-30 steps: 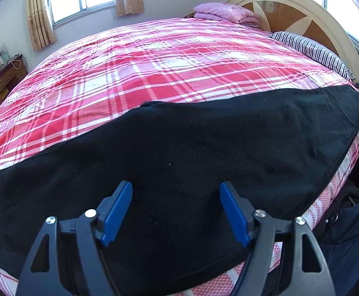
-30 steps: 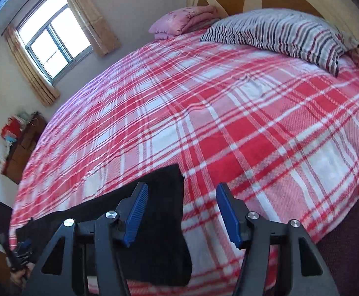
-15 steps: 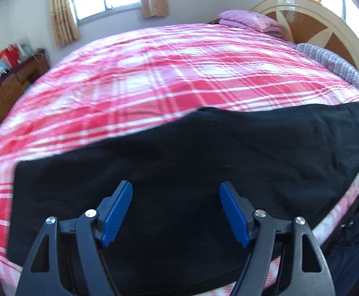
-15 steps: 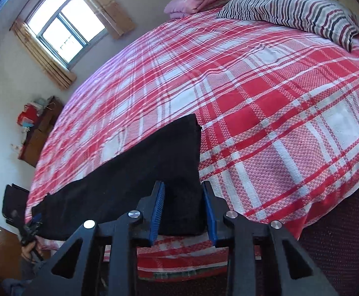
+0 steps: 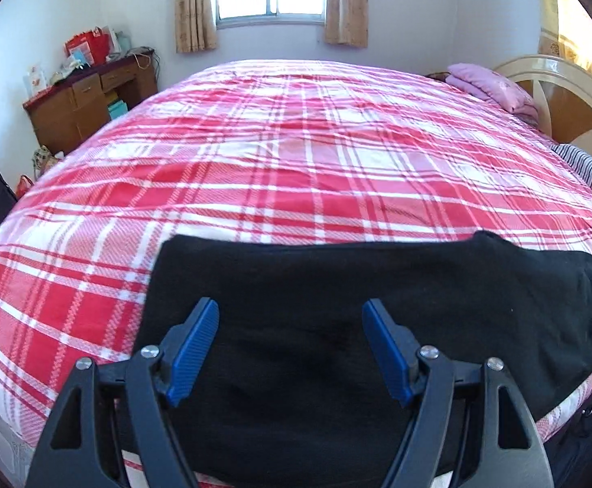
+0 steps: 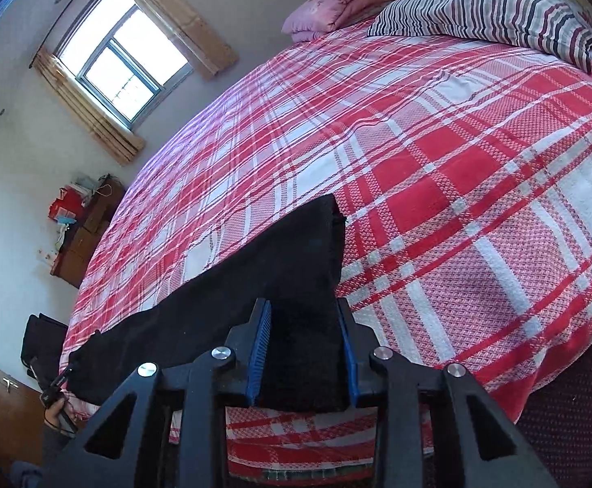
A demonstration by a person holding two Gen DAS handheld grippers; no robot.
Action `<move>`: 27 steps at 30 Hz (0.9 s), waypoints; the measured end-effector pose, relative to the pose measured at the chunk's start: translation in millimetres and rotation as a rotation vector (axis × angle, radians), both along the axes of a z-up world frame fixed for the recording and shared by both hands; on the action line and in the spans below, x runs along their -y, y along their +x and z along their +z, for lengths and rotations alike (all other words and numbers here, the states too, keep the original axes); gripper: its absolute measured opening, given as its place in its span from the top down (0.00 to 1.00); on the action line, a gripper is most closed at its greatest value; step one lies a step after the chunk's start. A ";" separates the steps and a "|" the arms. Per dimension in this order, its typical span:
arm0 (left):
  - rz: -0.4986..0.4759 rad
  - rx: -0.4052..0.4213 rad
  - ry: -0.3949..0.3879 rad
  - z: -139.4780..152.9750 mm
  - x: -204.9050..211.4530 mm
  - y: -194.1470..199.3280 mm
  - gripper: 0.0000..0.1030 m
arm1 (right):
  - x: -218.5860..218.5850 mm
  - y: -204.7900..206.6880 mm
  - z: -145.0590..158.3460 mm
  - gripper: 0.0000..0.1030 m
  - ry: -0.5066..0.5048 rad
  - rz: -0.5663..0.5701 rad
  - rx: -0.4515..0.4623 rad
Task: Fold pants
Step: 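Grasp the black pants leg end with the right gripper and lift it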
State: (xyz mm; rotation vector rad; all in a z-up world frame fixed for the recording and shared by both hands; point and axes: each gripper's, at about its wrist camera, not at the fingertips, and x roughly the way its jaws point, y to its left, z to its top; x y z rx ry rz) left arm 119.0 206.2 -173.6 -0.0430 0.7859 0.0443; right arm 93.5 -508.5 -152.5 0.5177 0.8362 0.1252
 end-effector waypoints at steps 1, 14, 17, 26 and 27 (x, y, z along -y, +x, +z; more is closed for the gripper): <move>0.006 0.009 0.000 1.2 0.5 -0.2 0.25 | -2.0 -0.3 1.3 0.72 -0.014 0.001 -0.003; 0.046 0.008 -0.007 1.6 -12.8 -1.6 0.25 | -59.9 -14.7 47.9 0.86 -0.161 0.052 0.133; 0.048 0.007 -0.013 2.0 -13.2 -2.2 0.25 | -83.3 -18.4 64.6 0.86 -0.176 0.090 0.176; 0.011 0.003 -0.019 3.4 -1.4 -2.2 0.25 | -165.1 -18.1 93.0 0.86 -0.215 0.265 0.256; 0.005 0.002 -0.019 3.4 0.4 -2.4 0.25 | -172.3 -16.9 93.6 0.86 -0.219 0.280 0.258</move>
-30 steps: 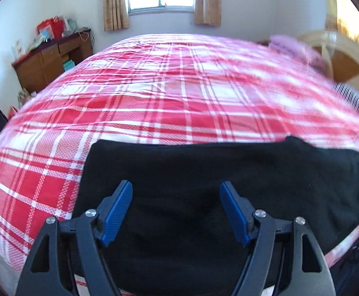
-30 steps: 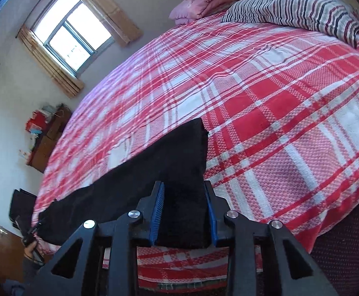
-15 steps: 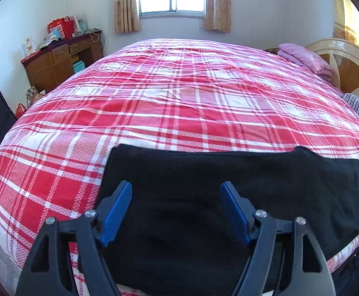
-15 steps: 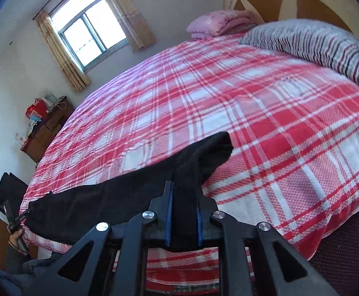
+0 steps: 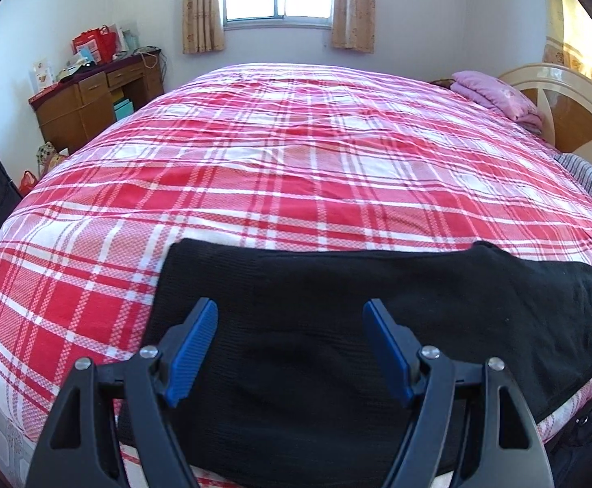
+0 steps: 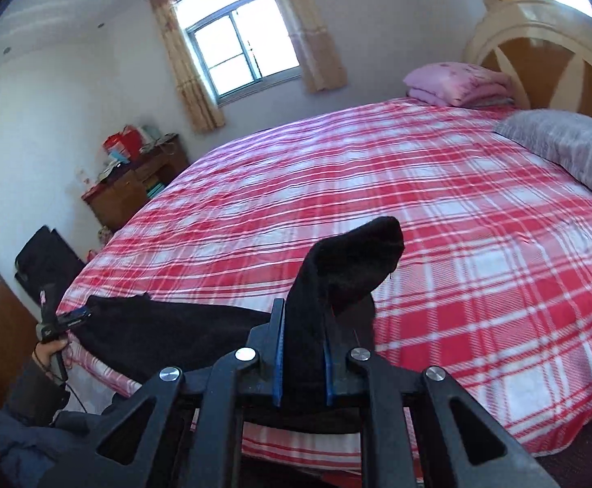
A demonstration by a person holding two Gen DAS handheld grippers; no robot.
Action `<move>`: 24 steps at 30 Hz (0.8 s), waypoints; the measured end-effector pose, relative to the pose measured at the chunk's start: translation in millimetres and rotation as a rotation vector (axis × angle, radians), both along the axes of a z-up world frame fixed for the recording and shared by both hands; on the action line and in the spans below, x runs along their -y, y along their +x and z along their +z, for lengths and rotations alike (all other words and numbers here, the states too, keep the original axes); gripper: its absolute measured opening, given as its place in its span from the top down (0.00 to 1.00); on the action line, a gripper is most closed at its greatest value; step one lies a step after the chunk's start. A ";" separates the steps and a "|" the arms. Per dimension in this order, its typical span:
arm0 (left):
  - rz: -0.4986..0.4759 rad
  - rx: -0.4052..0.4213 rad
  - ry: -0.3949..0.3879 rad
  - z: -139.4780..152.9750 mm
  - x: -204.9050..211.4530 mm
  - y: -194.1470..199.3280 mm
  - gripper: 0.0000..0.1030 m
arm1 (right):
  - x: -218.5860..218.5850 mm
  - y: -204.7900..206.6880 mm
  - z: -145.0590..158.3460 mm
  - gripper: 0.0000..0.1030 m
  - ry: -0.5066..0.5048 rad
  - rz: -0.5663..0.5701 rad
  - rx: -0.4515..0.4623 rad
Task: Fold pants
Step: 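Grasp the black pants leg end with the right gripper and lift it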
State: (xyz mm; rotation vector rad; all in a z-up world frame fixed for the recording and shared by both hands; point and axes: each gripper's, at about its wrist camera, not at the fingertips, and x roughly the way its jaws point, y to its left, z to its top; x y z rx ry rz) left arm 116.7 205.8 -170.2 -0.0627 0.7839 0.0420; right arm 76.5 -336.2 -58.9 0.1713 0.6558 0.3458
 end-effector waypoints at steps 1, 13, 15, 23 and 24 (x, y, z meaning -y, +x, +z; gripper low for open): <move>-0.007 -0.001 0.002 0.1 2.6 0.1 0.25 | -7.5 0.8 0.8 0.86 -0.006 0.018 0.001; -0.065 0.003 0.010 5.3 22.1 -2.7 0.25 | -96.4 28.4 -2.9 0.86 -0.050 0.191 -0.011; -0.067 0.003 0.008 5.0 23.4 -3.0 0.25 | -114.5 34.6 -6.3 0.86 -0.057 0.223 -0.016; -0.094 -0.001 0.011 4.5 33.3 -3.8 0.25 | -194.8 54.8 -28.2 0.86 -0.090 0.355 -0.062; -0.097 -0.001 0.012 4.4 34.6 -4.2 0.25 | -203.6 56.4 -32.2 0.86 -0.095 0.366 -0.067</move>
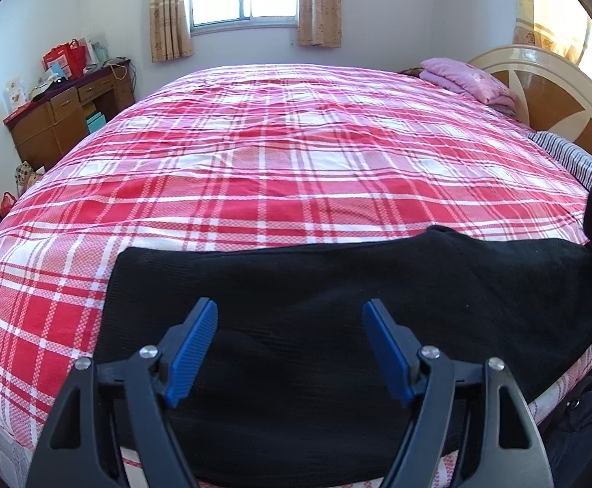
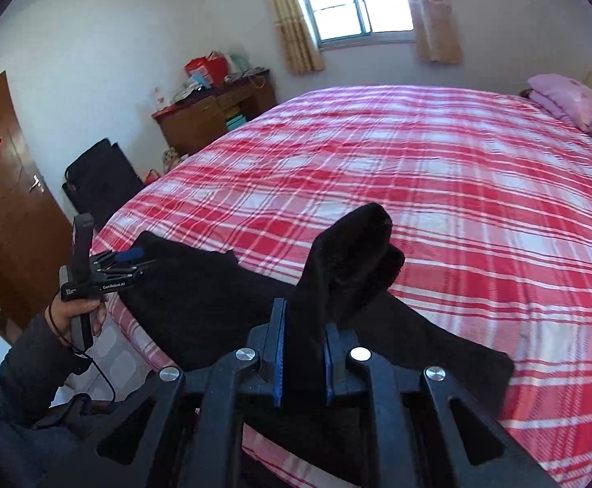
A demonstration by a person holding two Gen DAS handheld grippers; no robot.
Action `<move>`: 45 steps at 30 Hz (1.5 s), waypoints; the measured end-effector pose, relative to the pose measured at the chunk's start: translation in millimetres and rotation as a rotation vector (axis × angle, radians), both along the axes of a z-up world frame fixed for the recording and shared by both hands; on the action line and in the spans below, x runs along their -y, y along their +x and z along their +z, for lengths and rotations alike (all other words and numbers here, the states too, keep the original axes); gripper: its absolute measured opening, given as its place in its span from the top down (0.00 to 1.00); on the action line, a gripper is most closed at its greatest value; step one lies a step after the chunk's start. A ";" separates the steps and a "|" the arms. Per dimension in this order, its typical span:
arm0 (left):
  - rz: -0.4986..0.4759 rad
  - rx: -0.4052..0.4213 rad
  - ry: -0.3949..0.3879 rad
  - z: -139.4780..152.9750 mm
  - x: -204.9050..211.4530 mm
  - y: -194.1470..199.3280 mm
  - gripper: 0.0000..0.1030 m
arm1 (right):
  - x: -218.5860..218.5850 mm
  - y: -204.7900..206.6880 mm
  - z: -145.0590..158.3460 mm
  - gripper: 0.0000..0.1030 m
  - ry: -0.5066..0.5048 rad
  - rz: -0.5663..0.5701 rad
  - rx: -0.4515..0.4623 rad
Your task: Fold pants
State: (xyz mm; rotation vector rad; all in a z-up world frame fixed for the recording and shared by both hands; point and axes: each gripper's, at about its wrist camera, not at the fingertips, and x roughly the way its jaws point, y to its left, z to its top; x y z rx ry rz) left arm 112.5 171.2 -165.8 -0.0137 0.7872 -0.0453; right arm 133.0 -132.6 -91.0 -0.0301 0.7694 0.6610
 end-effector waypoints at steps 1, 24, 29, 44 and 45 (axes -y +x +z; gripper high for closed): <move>-0.004 -0.001 0.001 -0.2 1.8 -0.2 0.25 | -8.7 2.2 -4.5 0.86 -0.008 0.012 -0.005; -0.359 -0.035 -0.103 16.6 131.9 -17.5 0.25 | -1.8 5.8 -51.7 0.50 0.003 0.066 -0.120; -0.466 -0.054 -0.137 21.9 180.9 -17.4 0.25 | 26.9 21.3 -71.7 0.50 0.029 -0.050 -0.165; -0.432 -0.172 -0.110 -4.6 221.0 14.9 0.97 | 57.7 33.6 -72.7 0.50 0.091 -0.153 -0.178; -0.426 -0.167 -0.130 -0.6 216.1 12.0 0.97 | 57.8 33.3 -72.2 0.50 0.093 -0.155 -0.175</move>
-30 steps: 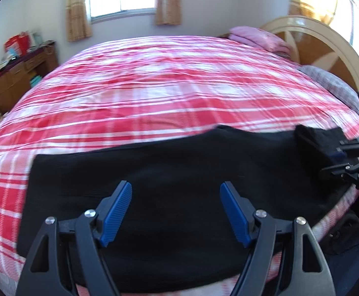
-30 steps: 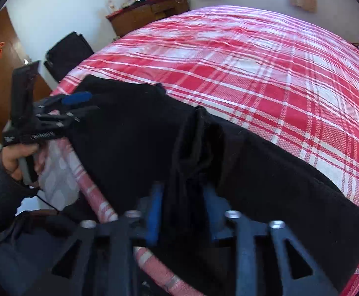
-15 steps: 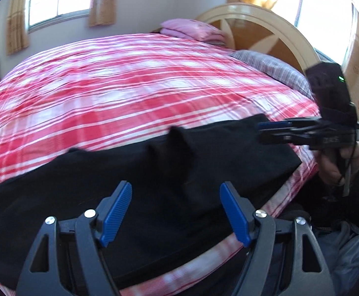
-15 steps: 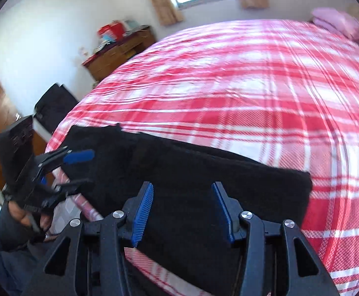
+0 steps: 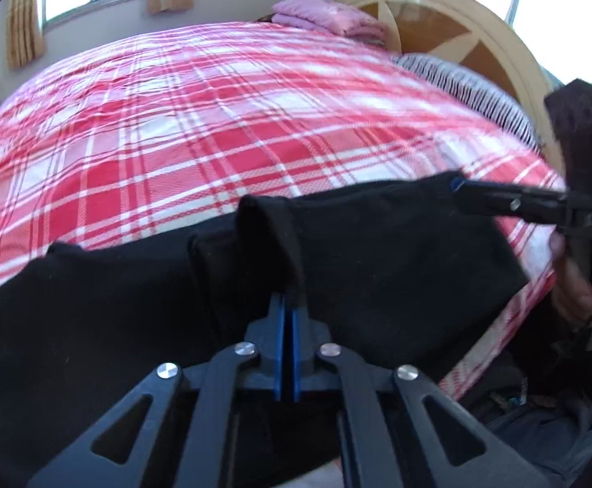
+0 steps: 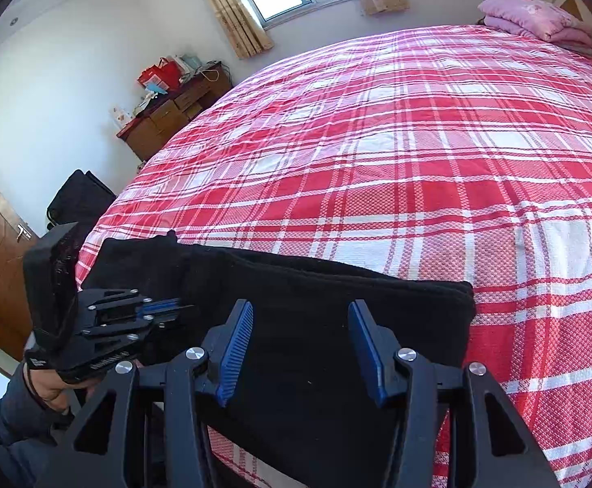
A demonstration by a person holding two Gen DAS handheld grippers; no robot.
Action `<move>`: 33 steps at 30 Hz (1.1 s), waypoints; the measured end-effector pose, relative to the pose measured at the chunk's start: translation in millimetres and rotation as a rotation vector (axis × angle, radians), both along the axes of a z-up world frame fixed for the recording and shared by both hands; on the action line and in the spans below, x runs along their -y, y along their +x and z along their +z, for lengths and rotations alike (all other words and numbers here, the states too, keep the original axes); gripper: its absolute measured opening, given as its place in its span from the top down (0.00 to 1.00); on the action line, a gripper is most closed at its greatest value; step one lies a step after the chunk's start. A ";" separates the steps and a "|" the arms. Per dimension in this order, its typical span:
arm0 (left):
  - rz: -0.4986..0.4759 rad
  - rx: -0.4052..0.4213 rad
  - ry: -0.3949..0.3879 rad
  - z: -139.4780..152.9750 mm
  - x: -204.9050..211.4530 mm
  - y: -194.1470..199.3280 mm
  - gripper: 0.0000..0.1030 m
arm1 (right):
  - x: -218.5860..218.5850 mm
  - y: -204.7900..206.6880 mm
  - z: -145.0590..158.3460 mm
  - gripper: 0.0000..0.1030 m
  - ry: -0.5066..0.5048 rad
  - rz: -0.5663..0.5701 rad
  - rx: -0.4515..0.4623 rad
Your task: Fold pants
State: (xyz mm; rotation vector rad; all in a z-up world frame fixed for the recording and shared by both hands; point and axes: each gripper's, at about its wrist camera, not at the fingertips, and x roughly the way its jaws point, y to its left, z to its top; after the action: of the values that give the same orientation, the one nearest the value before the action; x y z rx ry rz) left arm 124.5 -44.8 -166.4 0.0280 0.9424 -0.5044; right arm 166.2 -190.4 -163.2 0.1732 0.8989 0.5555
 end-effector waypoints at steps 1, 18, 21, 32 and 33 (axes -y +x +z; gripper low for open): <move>0.009 0.002 -0.027 7.3 -7.6 -4.2 0.97 | 0.5 -0.5 0.4 0.50 0.001 -0.002 0.003; 0.027 -0.004 -0.101 11.4 -11.4 -6.3 0.45 | 7.6 -1.0 6.9 0.50 -0.055 -0.040 0.055; 0.004 0.006 -0.118 8.1 -8.9 -1.3 0.43 | 25.9 2.5 20.6 0.50 -0.024 -0.084 0.076; 0.020 -0.030 -0.079 18.4 -18.3 -7.9 0.98 | 66.4 9.0 38.0 0.46 0.060 -0.208 0.091; 0.023 -0.038 -0.081 18.3 -21.9 -8.2 0.98 | 63.9 8.8 36.8 0.46 0.056 -0.201 0.089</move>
State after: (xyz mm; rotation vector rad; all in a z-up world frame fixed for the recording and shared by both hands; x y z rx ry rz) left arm 116.3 -22.9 -148.1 -0.0654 0.9583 -0.5228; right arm 175.0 -254.3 -126.4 0.2839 0.7697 0.3979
